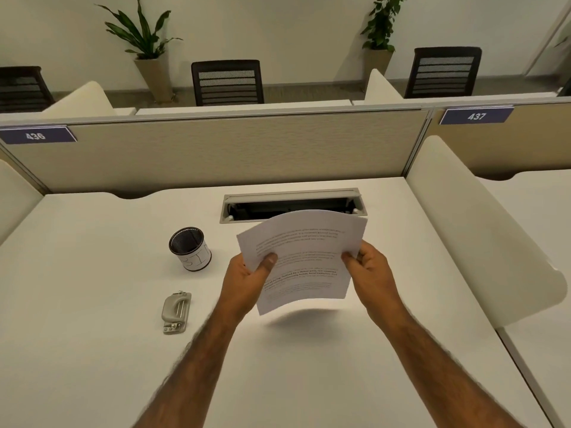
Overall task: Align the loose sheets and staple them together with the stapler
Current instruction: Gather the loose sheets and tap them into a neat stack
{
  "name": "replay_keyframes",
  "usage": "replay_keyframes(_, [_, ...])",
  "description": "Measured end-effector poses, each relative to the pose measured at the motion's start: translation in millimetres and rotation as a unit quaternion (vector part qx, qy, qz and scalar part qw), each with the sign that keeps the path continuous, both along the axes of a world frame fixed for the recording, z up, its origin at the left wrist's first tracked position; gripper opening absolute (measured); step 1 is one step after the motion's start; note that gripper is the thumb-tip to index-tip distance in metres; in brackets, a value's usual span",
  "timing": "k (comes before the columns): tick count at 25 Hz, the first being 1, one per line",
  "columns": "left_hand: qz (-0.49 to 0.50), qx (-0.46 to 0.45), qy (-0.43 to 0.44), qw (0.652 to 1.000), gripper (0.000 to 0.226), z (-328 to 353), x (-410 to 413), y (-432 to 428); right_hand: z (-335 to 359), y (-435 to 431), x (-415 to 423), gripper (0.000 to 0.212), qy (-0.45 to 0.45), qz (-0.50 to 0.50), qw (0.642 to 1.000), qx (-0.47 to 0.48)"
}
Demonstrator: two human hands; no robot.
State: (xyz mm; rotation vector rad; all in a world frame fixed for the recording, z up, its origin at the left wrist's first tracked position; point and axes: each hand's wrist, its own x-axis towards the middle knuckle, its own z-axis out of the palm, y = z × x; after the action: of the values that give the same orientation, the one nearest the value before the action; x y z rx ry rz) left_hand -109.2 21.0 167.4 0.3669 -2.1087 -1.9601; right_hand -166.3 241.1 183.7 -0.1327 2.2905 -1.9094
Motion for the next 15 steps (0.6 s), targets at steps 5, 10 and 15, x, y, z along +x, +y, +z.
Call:
replay_keyframes(5, [0.001, 0.02, -0.045, 0.999, 0.013, -11.1, 3.8, 9.8, -15.5, -4.0, 10.1, 0.024, -0.036, -0.004, 0.999, 0.011])
replay_keyframes(10, [-0.009, 0.008, 0.01, 1.0, 0.015, 6.8, 1.6, 3.7, 0.8, -1.7, 6.3, 0.025, 0.005, -0.01, 1.0, -0.006])
replay_keyframes(15, [-0.027, 0.024, -0.028, 0.999, 0.017, -3.5, -0.2, 4.4, -8.6, -2.6, 7.2, 0.029, -0.008, -0.016, 1.0, 0.007])
